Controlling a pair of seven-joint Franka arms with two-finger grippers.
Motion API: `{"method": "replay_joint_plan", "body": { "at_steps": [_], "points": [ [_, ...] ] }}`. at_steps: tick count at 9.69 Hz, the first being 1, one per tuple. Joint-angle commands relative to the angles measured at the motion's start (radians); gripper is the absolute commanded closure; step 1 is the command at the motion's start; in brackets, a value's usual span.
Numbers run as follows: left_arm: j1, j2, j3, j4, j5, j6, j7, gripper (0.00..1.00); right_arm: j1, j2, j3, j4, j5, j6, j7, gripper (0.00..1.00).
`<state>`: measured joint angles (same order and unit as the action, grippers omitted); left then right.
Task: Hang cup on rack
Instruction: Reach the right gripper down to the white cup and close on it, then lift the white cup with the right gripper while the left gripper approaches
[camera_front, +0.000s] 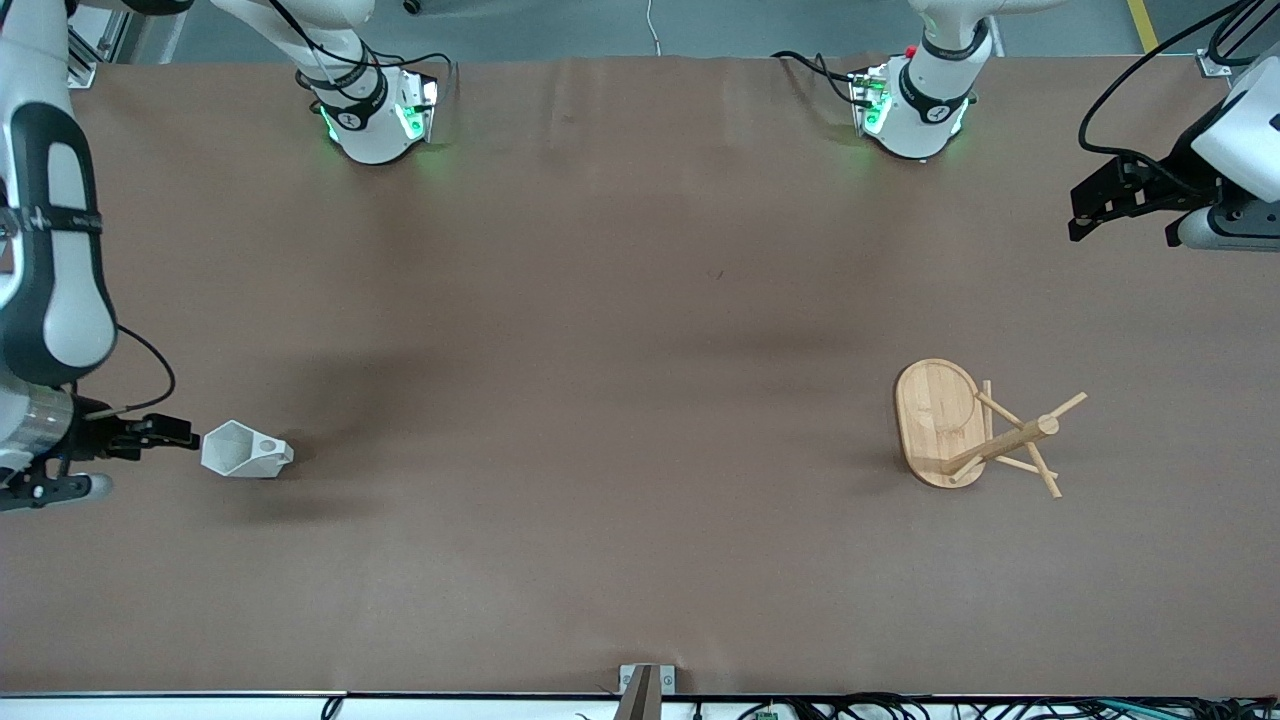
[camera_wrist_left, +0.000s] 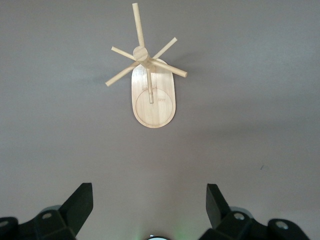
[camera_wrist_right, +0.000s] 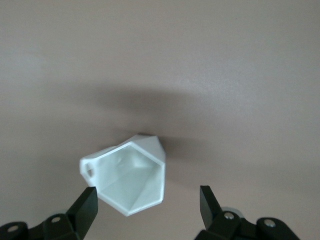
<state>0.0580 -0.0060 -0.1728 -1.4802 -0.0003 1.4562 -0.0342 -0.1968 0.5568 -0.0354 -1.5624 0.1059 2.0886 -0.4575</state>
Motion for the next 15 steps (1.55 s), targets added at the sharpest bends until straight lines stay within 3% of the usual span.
{"method": "replay_joint_plan", "body": {
  "at_steps": [1, 3, 4, 6, 7, 9, 12, 13, 15],
  "points": [
    [0.003, 0.018, -0.001, -0.003, 0.002, -0.023, 0.013, 0.0, -0.01, -0.014, 0.014, -0.141, 0.015, 0.129, -0.044, 0.1],
    [0.005, 0.018, -0.001, -0.002, 0.002, -0.031, 0.014, 0.0, -0.01, 0.006, 0.015, -0.148, 0.015, 0.134, -0.043, 0.15],
    [0.005, 0.02, -0.001, -0.003, 0.002, -0.031, 0.013, 0.0, -0.009, 0.018, 0.016, -0.146, 0.015, 0.148, -0.043, 0.29],
    [0.005, 0.02, -0.001, -0.002, 0.002, -0.03, 0.013, 0.0, -0.012, 0.04, 0.015, -0.14, 0.015, 0.178, -0.043, 0.75],
    [0.005, 0.02, -0.002, -0.002, 0.002, -0.03, 0.019, 0.0, -0.007, 0.04, 0.015, -0.142, 0.015, 0.177, -0.037, 0.9],
    [-0.006, 0.02, -0.01, -0.003, -0.001, -0.031, 0.031, 0.0, -0.004, 0.034, 0.017, -0.142, 0.015, 0.131, -0.035, 0.99],
    [0.003, 0.02, -0.011, -0.003, -0.015, -0.031, 0.034, 0.0, 0.037, -0.082, 0.02, -0.134, 0.017, 0.021, -0.03, 0.99],
    [0.003, 0.02, -0.011, -0.002, -0.015, -0.031, 0.039, 0.0, 0.062, -0.139, 0.023, -0.133, 0.038, -0.051, -0.029, 0.99],
    [-0.003, 0.021, -0.013, -0.002, -0.03, -0.03, 0.039, 0.0, 0.114, -0.224, 0.026, -0.113, 0.179, -0.219, -0.023, 0.99]
  ]
}}
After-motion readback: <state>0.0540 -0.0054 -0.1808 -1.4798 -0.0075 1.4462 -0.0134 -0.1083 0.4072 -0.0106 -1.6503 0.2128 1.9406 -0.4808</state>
